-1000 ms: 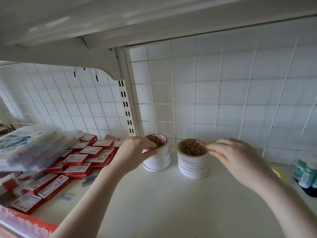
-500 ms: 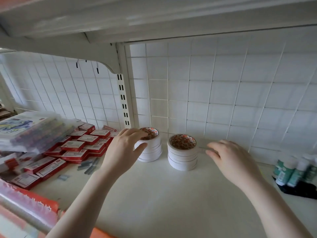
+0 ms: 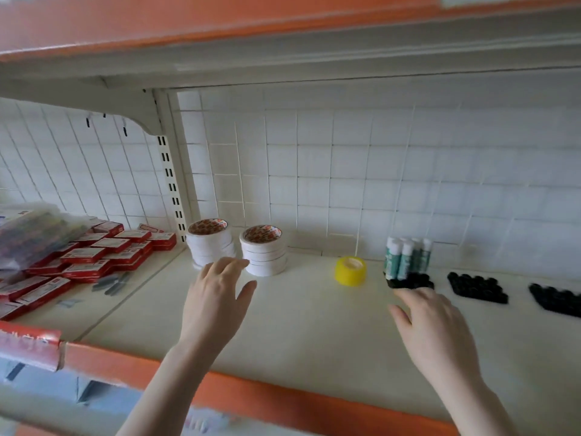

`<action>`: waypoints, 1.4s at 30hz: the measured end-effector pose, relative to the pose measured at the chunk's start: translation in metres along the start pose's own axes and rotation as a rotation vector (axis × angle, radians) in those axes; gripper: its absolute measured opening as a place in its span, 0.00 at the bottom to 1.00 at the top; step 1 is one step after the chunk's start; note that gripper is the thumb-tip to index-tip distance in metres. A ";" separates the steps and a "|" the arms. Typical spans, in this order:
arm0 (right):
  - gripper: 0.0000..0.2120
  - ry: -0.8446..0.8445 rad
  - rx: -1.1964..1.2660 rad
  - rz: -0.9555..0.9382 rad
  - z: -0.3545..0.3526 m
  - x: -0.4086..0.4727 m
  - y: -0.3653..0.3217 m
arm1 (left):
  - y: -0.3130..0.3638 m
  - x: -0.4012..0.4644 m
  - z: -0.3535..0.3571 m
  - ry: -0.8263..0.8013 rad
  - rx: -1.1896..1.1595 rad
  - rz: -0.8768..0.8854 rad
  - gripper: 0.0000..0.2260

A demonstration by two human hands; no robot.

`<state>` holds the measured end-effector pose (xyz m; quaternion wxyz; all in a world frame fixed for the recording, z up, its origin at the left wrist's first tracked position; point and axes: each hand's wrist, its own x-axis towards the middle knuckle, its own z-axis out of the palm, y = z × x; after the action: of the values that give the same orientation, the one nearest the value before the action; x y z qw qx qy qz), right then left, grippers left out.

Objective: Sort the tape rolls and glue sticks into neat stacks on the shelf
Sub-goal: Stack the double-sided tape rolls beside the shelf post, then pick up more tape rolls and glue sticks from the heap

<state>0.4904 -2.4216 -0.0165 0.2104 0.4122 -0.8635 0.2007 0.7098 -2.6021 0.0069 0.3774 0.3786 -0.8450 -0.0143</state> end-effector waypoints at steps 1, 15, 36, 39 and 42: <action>0.08 0.010 -0.016 0.039 -0.005 -0.012 0.010 | 0.008 -0.006 0.001 -0.013 -0.012 0.004 0.15; 0.14 0.227 -0.130 0.199 -0.078 -0.104 0.141 | 0.135 -0.069 0.010 -0.126 -0.161 0.056 0.14; 0.07 0.375 -0.208 0.200 -0.203 -0.111 0.608 | 0.596 -0.121 0.156 -0.173 -0.294 -0.038 0.15; 0.08 0.322 -0.188 0.227 -0.212 -0.120 0.640 | 0.633 -0.124 0.159 -0.184 -0.297 0.018 0.14; 0.09 0.310 -0.197 0.246 -0.214 -0.127 0.657 | 0.656 -0.126 0.161 -0.176 -0.296 0.061 0.14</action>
<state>0.0821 -1.8504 -0.0194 0.3540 0.2455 -0.8799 0.2005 0.2468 -2.0948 0.0159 0.3540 0.2904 -0.8745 -0.1602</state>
